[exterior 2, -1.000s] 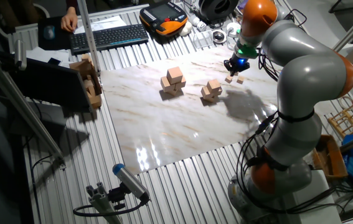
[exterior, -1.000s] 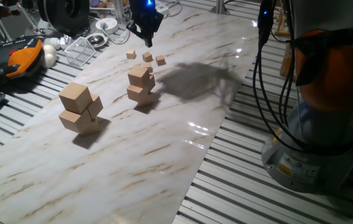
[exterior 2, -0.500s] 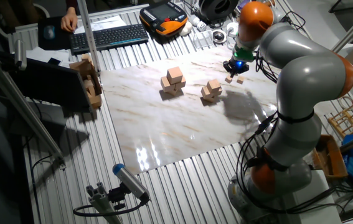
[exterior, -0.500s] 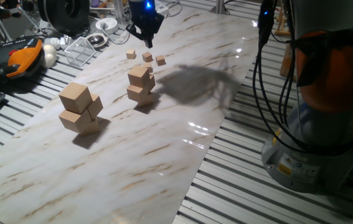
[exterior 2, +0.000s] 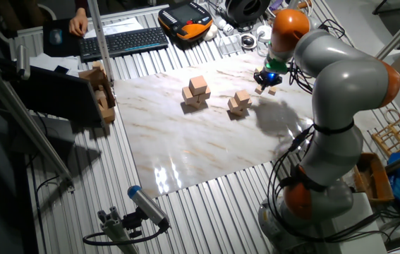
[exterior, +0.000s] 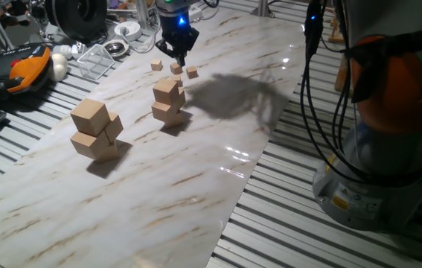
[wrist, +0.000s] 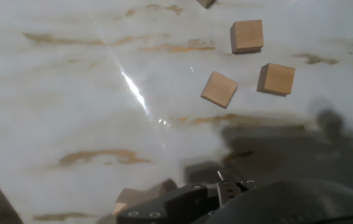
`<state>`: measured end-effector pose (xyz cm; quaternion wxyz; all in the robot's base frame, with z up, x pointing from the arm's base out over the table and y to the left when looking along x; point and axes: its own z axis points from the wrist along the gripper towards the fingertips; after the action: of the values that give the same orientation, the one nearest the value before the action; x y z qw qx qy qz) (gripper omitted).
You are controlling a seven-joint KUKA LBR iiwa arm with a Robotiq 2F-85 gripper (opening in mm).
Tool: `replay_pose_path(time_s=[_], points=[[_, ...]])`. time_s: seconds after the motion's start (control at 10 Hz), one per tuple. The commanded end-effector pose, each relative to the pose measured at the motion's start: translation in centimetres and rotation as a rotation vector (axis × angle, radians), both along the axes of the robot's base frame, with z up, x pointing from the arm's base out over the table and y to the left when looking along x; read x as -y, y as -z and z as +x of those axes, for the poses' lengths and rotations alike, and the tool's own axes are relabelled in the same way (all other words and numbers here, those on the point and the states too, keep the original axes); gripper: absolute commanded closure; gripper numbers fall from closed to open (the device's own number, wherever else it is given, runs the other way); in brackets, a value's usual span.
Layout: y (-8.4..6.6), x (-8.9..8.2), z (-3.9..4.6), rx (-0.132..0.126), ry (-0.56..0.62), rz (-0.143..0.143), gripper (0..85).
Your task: Stack the blocks into a cross shape
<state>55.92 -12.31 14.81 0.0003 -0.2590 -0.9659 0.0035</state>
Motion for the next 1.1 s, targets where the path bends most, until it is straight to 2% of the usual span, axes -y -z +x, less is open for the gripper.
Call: replay_pose_path(time_s=[0.0,0.2,0.4,0.7,0.8,0.9,1.0], points=[[0.3,0.3,0.38,0.0,0.005,0.004,85.0],[0.8,1.4,1.3,0.004,0.008,-0.003,85.0],[0.6,2.6,2.01,0.007,0.003,-0.007,85.0],[1.3,3.2,2.35,0.024,0.0,-0.015,85.0],[1.3,3.2,2.35,0.026,0.012,-0.008,85.0],[1.3,3.2,2.35,0.002,0.051,0.025,85.0],[1.3,3.2,2.35,-0.019,0.083,0.027,85.0]])
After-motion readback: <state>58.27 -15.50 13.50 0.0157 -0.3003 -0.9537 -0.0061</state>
